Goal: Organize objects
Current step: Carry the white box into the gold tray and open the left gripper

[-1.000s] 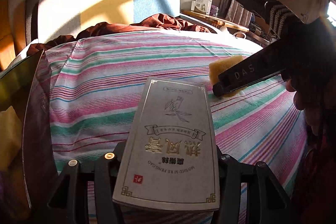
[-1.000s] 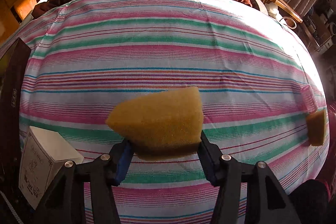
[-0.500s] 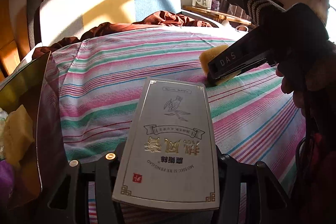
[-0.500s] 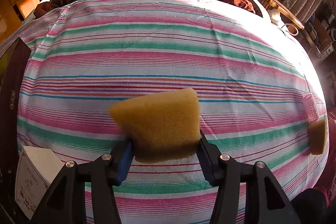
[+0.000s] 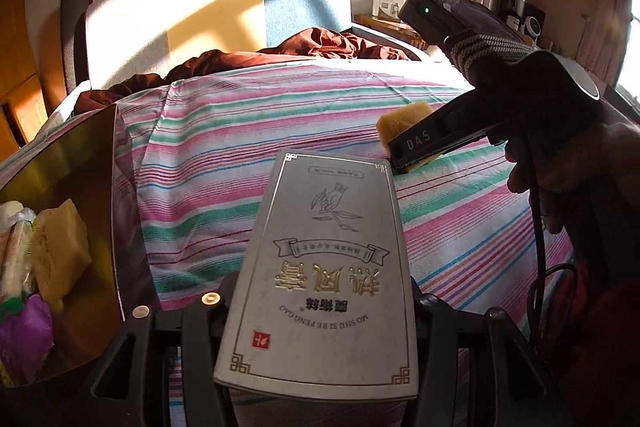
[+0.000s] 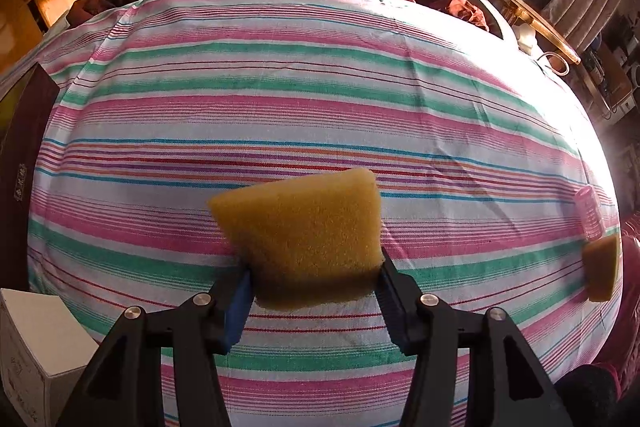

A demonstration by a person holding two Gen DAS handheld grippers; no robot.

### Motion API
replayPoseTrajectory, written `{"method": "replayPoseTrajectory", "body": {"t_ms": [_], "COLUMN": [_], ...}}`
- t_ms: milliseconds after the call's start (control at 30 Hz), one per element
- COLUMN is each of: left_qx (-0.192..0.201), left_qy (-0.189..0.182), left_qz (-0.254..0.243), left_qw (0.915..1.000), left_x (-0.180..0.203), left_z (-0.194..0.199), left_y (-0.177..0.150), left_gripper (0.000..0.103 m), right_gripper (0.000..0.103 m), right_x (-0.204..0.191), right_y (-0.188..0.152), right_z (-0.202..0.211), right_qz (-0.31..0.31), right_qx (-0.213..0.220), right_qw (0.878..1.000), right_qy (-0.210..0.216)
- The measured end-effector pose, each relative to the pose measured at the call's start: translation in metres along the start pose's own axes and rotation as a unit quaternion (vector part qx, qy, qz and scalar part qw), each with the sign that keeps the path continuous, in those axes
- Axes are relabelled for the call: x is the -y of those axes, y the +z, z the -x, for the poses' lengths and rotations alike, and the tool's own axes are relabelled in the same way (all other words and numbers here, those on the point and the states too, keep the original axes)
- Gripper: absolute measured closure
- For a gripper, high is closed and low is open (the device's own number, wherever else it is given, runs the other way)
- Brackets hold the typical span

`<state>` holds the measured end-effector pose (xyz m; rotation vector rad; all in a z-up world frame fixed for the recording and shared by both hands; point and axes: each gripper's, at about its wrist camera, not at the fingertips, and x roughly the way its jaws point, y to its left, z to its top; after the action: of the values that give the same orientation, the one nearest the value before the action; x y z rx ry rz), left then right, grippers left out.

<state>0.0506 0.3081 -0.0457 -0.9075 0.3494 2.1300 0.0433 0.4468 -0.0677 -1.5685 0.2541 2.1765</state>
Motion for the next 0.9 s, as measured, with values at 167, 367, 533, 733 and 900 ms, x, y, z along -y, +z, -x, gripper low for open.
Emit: {"method": "replayPoseTrajectory", "body": {"t_ms": [167,367,533,733,900], "left_qx": [0.032,0.04,0.047,0.047,0.028], "left_qy": [0.017,0.042,0.066,0.085,0.076], "left_qz": [-0.008,0.015,0.042,0.079,0.164], "left_qw": [0.9993,0.9982,0.9958,0.9922,0.9832], "left_x": [-0.002,-0.026,-0.054,-0.096,-0.157], "left_z": [0.026,0.045,0.059,0.07,0.075], "left_y": [0.013,0.024,0.028,0.029,0.024], "left_gripper": [0.05,0.05,0.05,0.05,0.05], "right_gripper": [0.047,0.047,0.047,0.047,0.046], "right_x": [-0.001,-0.001,-0.002,-0.006,-0.006], "right_y": [-0.002,-0.002,-0.001,-0.003,-0.003], "right_z": [0.001,0.001,0.0,0.001,0.0], "right_qz": [0.001,0.002,0.006,0.013,0.014], "right_qx": [0.001,0.001,0.002,0.004,0.003], "right_qw": [1.0,1.0,1.0,1.0,1.0], "right_qy": [-0.001,-0.002,-0.007,-0.014,-0.016]}}
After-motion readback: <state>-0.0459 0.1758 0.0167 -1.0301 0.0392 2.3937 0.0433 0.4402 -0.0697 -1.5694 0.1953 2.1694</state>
